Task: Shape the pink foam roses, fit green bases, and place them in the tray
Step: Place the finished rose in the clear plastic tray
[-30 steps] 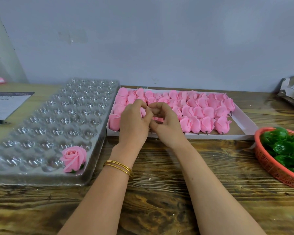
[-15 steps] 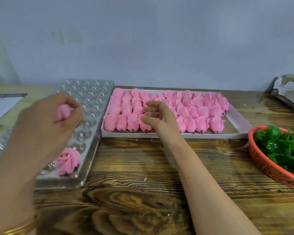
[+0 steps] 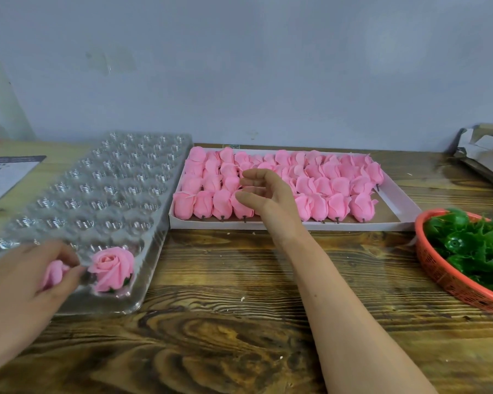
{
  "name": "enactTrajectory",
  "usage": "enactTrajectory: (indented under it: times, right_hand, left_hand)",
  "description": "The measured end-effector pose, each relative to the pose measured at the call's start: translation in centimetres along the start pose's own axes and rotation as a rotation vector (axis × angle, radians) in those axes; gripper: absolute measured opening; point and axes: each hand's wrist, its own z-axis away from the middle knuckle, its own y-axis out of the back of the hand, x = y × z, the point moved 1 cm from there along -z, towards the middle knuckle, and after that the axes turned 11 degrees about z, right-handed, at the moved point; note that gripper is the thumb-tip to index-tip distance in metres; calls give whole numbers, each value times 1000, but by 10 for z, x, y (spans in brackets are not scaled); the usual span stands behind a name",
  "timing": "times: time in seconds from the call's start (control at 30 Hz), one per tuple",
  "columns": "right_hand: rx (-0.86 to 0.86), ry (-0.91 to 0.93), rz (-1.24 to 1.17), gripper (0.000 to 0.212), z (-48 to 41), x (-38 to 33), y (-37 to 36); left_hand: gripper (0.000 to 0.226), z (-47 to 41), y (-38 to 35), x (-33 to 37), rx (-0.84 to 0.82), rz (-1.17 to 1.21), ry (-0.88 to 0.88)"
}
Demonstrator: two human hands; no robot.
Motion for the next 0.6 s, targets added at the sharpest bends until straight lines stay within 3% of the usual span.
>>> enactTrajectory:
  times: [0.07, 0.13, 0.2, 0.4, 0.5, 0.6]
  right_hand:
    - [-2, 2, 8, 48, 0, -1, -1]
    - [1, 0, 14, 52, 0, -1, -1]
    - [-1, 1, 18, 50, -1, -1, -2]
    - [-24, 5, 43, 36, -1, 2, 0]
    - [-29, 0, 49, 33, -1, 3, 0]
    - [-33, -2, 41, 35, -1, 2, 0]
  left_hand:
    - [25, -3, -1, -14, 3, -123, -17]
    - [12, -8, -4, -38, -26, -214, -69]
    - [18, -17, -10, -68, -62, -281, -87]
    - [19, -40, -23, -136, -17, -338, -80]
    - [21, -45, -25, -141, 33, -303, -51]
    - [26, -49, -29, -147, 10, -426, -42]
